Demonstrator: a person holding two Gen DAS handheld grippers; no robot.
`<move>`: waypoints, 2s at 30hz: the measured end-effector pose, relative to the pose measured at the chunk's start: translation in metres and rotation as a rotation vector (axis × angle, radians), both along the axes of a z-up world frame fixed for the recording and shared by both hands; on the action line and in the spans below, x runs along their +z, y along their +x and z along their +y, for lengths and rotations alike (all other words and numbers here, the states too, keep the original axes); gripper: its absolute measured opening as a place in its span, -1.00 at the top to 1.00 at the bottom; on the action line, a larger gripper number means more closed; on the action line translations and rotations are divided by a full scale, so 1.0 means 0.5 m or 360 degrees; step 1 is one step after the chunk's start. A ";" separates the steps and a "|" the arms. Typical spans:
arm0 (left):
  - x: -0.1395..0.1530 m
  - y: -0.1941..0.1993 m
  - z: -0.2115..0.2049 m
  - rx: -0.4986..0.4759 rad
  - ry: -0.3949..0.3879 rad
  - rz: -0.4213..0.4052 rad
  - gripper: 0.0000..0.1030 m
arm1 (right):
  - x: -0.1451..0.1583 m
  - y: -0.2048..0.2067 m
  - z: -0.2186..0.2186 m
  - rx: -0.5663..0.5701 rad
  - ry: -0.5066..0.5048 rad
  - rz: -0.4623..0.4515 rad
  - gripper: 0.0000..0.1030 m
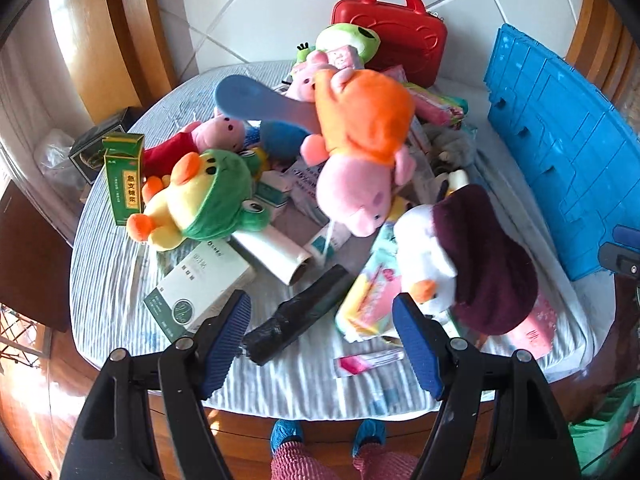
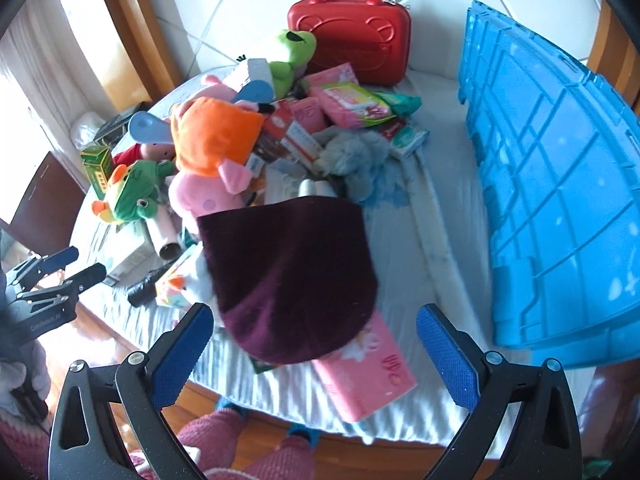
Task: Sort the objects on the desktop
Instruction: 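Lift both open tools out of the crate and move back over the pile, then lower the left tool to the white patch box while the right tool reaches the black umbrella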
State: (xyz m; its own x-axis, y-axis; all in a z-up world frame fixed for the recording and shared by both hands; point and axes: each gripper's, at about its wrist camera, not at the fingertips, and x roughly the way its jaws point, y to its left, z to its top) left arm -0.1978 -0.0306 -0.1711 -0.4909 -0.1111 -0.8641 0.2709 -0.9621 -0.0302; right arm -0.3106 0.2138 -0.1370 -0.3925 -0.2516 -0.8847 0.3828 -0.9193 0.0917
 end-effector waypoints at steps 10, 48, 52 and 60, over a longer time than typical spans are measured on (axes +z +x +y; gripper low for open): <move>-0.077 0.040 -0.169 -0.0146 0.0029 -0.0058 -0.41 | -0.052 0.060 -0.148 -0.0229 -0.0012 -0.0074 -1.00; -0.236 -0.002 -0.331 -0.0606 0.0067 -0.0186 -0.41 | -0.224 0.092 -0.486 -0.0395 -0.0086 -0.0361 -1.00; -0.253 -0.023 -0.338 -0.0666 0.0072 -0.0208 -0.41 | -0.243 0.084 -0.525 -0.0481 -0.0081 -0.0390 -1.00; -0.267 -0.045 -0.332 -0.0733 0.0079 -0.0227 -0.56 | -0.305 0.064 -0.535 -0.0643 -0.0046 -0.0472 -1.00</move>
